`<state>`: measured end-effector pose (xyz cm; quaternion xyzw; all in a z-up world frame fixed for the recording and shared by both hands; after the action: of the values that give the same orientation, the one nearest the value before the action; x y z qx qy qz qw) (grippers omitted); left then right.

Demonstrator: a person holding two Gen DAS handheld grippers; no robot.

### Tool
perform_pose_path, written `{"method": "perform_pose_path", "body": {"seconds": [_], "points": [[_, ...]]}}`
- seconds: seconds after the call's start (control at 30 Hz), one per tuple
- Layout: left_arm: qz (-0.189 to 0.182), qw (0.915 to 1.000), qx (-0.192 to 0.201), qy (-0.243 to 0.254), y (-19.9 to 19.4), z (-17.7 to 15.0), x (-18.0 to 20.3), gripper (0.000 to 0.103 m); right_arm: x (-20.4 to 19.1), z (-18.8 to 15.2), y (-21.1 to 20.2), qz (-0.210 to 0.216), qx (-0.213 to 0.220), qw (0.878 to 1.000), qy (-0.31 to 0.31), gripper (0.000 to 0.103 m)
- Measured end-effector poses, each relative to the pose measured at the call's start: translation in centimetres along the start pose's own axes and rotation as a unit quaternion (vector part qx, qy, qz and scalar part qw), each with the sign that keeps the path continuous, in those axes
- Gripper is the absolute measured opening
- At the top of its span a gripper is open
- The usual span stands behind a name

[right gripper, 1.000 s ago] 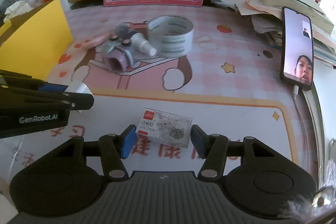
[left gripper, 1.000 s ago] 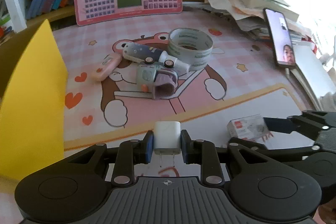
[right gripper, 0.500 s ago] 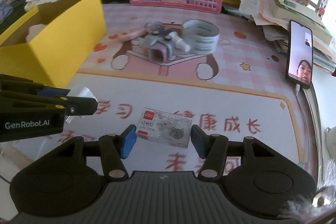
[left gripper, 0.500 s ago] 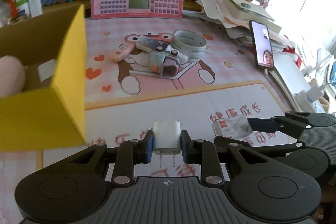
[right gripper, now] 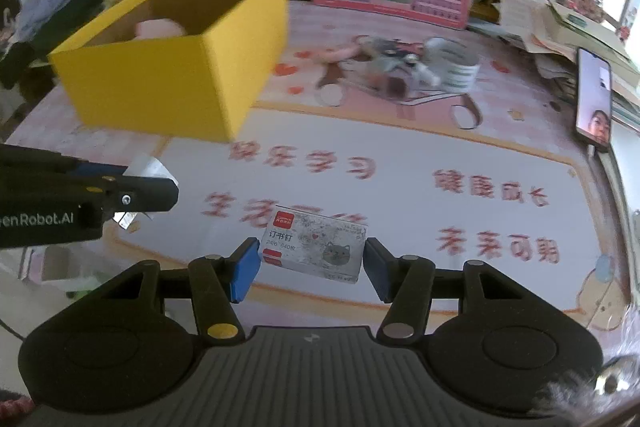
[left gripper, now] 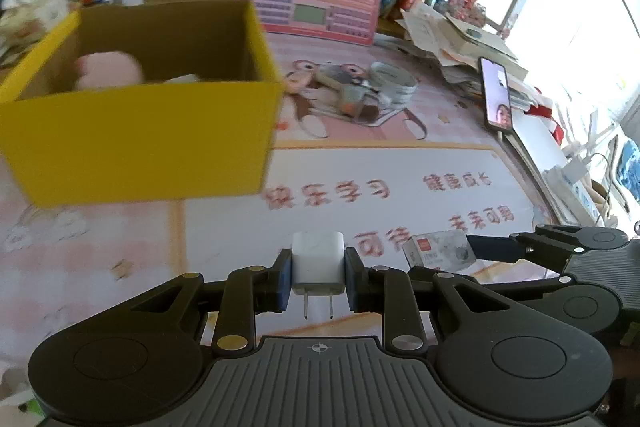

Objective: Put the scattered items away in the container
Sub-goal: 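Close the right tool on the small white box while the left tool holds the charger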

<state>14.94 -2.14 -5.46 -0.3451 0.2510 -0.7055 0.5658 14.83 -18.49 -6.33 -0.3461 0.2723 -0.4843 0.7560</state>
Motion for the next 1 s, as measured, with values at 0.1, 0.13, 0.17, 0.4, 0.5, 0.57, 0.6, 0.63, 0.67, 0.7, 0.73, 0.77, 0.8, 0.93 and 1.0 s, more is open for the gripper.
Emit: {"method": "perform_pose_path", "body": {"seconds": [0.1, 0.13, 0.17, 0.4, 0.5, 0.57, 0.6, 0.63, 0.67, 0.7, 0.73, 0.77, 0.8, 0.93, 1.0], "points": [[0.007, 0.9999, 0.001, -0.011, -1.4, -1.1, -1.8, 0.025, -2.2, -0.4, -0.1, 0.011, -0.002, 1.000, -0.007, 0.054], [0.009, 0.9999, 0.001, -0.013, -1.9, -1.4, -2.4, 0.025, -3.0, -0.6, -0.2, 0.013, -0.003, 1.000, -0.009, 0.054], [0.011, 0.9998, 0.002, -0.015, -2.3, -1.8, -2.9, 0.025, -3.6, -0.7, -0.2, 0.015, -0.003, 1.000, -0.013, 0.054], [0.023, 0.9993, 0.012, -0.026, -4.7, -3.4, -5.9, 0.025, -7.9, -1.2, -0.3, 0.036, 0.001, 0.999, -0.035, 0.054], [0.028, 0.9990, 0.019, -0.029, -5.7, -3.9, -7.2, 0.025, -9.5, -1.2, -0.4, 0.042, 0.002, 0.998, -0.046, 0.054], [0.032, 0.9987, 0.023, -0.032, -6.2, -4.1, -7.9, 0.025, -10.5, -1.2, -0.6, 0.046, 0.003, 0.998, -0.053, 0.054], [0.033, 0.9986, 0.024, -0.034, -6.5, -4.2, -8.3, 0.025, -10.9, -1.2, -0.6, 0.047, 0.004, 0.997, -0.056, 0.054], [0.035, 0.9984, 0.026, -0.036, -6.7, -4.3, -8.7, 0.025, -11.2, -1.2, -0.7, 0.048, 0.004, 0.997, -0.058, 0.054], [0.036, 0.9983, 0.025, -0.038, -6.9, -4.4, -9.0, 0.025, -11.5, -1.2, -0.7, 0.048, 0.005, 0.997, -0.060, 0.054], [0.037, 0.9982, 0.027, -0.039, -7.1, -4.5, -9.4, 0.025, -11.8, -1.1, -0.7, 0.048, 0.005, 0.997, -0.061, 0.054], [0.038, 0.9980, 0.029, -0.041, -7.4, -4.6, -9.7, 0.025, -12.1, -1.1, -0.7, 0.048, 0.006, 0.997, -0.064, 0.054], [0.039, 0.9979, 0.031, -0.042, -7.6, -4.6, -9.9, 0.025, -12.4, -1.0, -0.7, 0.048, 0.007, 0.997, -0.067, 0.054], [0.040, 0.9976, 0.033, -0.045, -7.8, -4.6, -10.2, 0.025, -12.6, -0.9, -0.7, 0.048, 0.008, 0.996, -0.070, 0.054], [0.043, 0.9967, 0.042, -0.054, -8.5, -4.7, -11.0, 0.025, -13.9, -0.6, -0.7, 0.051, 0.012, 0.995, -0.090, 0.054], [0.043, 0.9963, 0.045, -0.059, -8.8, -4.8, -11.4, 0.025, -14.5, -0.5, -0.6, 0.054, 0.013, 0.993, -0.101, 0.054]]}}
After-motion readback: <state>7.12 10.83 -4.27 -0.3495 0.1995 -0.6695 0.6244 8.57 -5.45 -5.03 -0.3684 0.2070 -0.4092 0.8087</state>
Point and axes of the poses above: each gripper's, at about its wrist camera, not at the fingertips, and y roughly the way its jaws point, x to its right, z to its top, the point moved 3 cm from there along y, roughly the way its jaws point, and after that the axes turned 4 degrees about z, right-handed, at the moved point
